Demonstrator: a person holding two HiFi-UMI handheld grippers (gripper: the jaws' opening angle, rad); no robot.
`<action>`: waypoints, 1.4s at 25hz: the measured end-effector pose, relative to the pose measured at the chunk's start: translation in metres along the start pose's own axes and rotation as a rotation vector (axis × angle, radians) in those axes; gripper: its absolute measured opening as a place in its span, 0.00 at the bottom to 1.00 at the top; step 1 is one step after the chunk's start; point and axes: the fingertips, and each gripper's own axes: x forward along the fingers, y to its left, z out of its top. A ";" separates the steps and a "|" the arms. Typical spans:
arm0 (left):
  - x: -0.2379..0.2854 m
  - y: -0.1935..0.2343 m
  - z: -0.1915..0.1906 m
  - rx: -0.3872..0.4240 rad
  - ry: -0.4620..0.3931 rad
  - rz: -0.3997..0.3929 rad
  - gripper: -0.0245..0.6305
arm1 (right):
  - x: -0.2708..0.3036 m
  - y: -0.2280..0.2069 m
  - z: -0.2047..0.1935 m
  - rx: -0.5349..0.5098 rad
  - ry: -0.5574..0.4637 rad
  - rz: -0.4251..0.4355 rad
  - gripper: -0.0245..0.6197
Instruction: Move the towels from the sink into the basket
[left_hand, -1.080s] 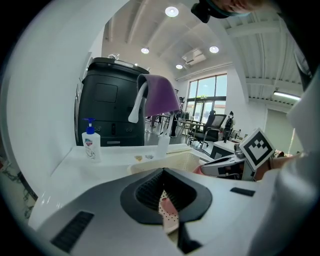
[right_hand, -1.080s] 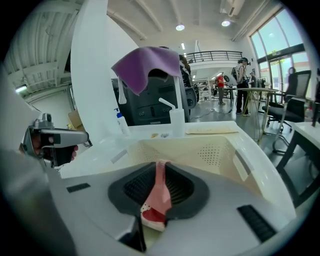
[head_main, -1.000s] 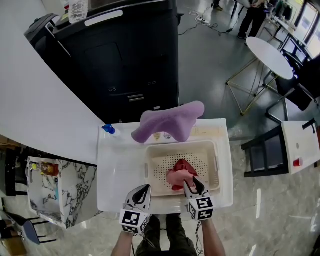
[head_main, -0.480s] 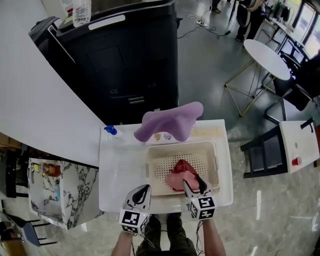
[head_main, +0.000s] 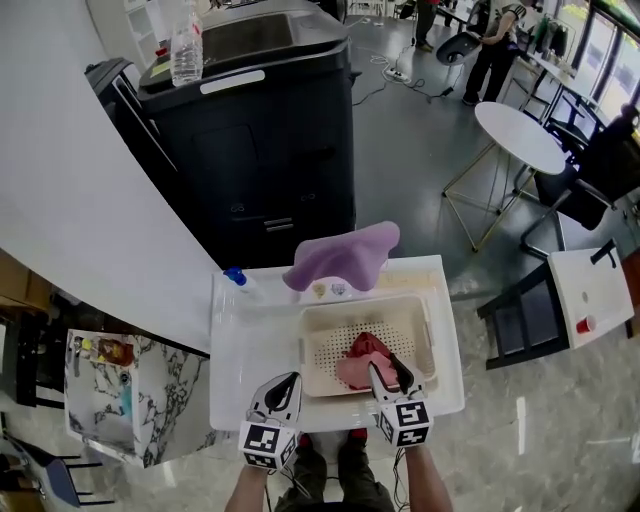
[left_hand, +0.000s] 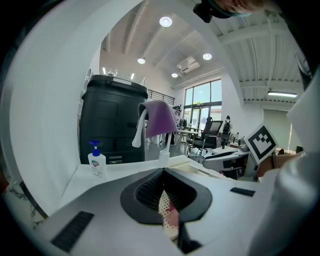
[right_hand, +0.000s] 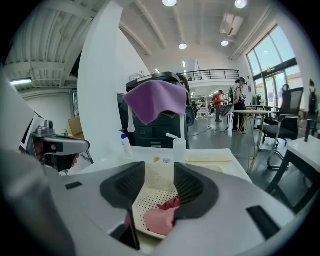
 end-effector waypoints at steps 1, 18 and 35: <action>-0.002 0.001 0.006 0.005 -0.011 -0.002 0.04 | -0.002 0.002 0.006 -0.003 -0.011 0.000 0.34; -0.051 0.024 0.069 0.060 -0.147 -0.037 0.04 | -0.043 0.070 0.081 -0.076 -0.178 -0.010 0.12; -0.042 0.039 0.077 0.116 -0.149 -0.135 0.04 | -0.042 0.066 0.102 -0.046 -0.251 -0.102 0.10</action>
